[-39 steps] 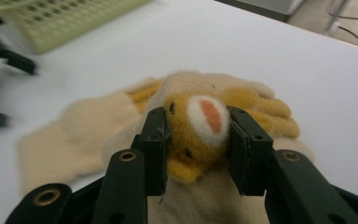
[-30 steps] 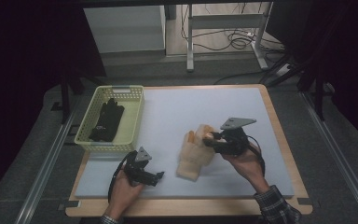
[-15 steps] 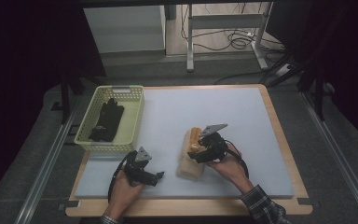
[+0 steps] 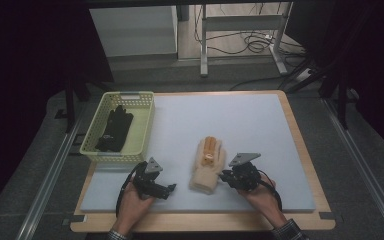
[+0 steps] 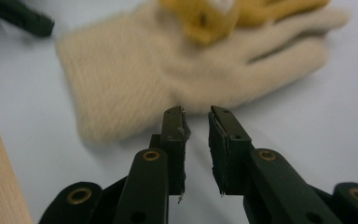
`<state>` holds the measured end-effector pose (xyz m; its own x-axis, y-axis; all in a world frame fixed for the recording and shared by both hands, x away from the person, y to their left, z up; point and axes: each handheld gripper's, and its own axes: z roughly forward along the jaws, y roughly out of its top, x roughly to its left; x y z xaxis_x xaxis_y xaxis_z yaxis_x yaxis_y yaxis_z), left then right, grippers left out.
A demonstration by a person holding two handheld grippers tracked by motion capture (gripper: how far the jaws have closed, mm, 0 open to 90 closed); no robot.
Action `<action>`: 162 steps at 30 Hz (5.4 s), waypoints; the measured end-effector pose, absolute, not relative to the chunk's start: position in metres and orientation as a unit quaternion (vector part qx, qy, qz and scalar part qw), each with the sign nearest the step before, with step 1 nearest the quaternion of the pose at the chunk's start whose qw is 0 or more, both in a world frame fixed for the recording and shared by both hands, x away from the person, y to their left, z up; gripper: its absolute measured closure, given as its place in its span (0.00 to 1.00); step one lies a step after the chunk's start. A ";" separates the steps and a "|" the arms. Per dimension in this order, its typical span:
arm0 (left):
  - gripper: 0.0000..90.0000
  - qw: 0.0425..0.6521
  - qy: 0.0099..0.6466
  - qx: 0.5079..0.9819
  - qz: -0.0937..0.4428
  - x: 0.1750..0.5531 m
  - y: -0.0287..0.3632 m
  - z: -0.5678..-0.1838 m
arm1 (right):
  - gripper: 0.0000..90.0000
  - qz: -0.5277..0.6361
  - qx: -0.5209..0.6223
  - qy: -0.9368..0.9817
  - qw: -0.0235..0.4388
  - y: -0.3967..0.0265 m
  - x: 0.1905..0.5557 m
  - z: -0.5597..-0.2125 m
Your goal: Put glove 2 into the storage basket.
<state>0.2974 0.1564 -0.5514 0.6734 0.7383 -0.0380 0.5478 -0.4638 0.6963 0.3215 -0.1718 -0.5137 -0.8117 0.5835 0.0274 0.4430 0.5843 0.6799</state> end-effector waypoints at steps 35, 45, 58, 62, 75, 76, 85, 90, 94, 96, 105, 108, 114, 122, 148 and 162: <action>0.01 0.351 0.380 0.845 0.136 0.297 0.156 -0.551 | 0.67 0.393 0.291 0.862 0.132 -0.112 0.347 -0.502; 0.01 0.352 0.382 0.844 0.136 0.297 0.156 -0.551 | 0.61 0.416 0.297 0.850 0.127 -0.152 0.338 -0.490; 0.01 0.351 0.381 0.844 0.136 0.297 0.156 -0.551 | 0.93 0.397 0.287 0.867 0.090 -0.172 0.319 -0.520; 0.01 0.351 0.381 0.844 0.136 0.297 0.156 -0.551 | 0.93 0.392 0.276 0.873 0.091 -0.164 0.316 -0.527; 0.01 0.351 0.381 0.844 0.136 0.297 0.157 -0.551 | 0.93 0.392 0.267 0.875 0.094 -0.146 0.319 -0.534; 0.01 0.352 0.381 0.844 0.136 0.297 0.157 -0.551 | 0.93 0.392 0.266 0.876 0.094 -0.145 0.319 -0.534; 0.03 0.350 0.382 0.844 0.136 0.293 0.162 -0.551 | 0.92 0.393 0.261 0.876 0.095 -0.123 0.327 -0.536; 0.02 0.349 0.385 0.844 0.136 0.292 0.169 -0.551 | 0.92 0.393 0.259 0.877 0.101 -0.114 0.331 -0.537; 0.01 0.348 0.385 0.844 0.136 0.292 0.169 -0.551 | 0.92 0.390 0.256 0.878 0.108 -0.103 0.337 -0.537; 0.01 0.348 0.385 0.844 0.136 0.292 0.169 -0.551 | 0.92 0.389 0.257 0.878 0.109 -0.100 0.338 -0.537; 0.01 0.347 0.385 0.844 0.136 0.292 0.169 -0.552 | 0.85 0.388 0.253 0.879 0.113 -0.091 0.343 -0.537; 0.01 0.348 0.385 0.844 0.135 0.292 0.169 -0.552 | 0.78 0.380 0.246 0.884 0.116 -0.096 0.339 -0.533; 0.01 0.350 0.385 0.843 0.135 0.292 0.170 -0.552 | 0.67 0.381 0.260 0.875 0.148 -0.127 0.334 -0.522; 0.01 0.350 0.385 0.843 0.135 0.292 0.170 -0.552 | 0.52 0.380 0.308 0.856 0.168 -0.174 0.339 -0.517; 0.01 0.350 0.385 0.844 0.131 0.292 0.170 -0.552 | 0.14 0.342 0.403 0.826 0.198 -0.270 0.339 -0.531; 0.03 0.346 0.383 0.847 0.130 0.293 0.170 -0.549 | 0.14 0.341 0.401 0.825 0.203 -0.269 0.338 -0.532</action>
<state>0.2932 0.1702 -0.5491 0.6734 0.7380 -0.0443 0.5583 -0.4683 0.6848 0.3381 -0.2693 -0.5316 -0.5957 0.8009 -0.0609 0.5241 0.4451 0.7261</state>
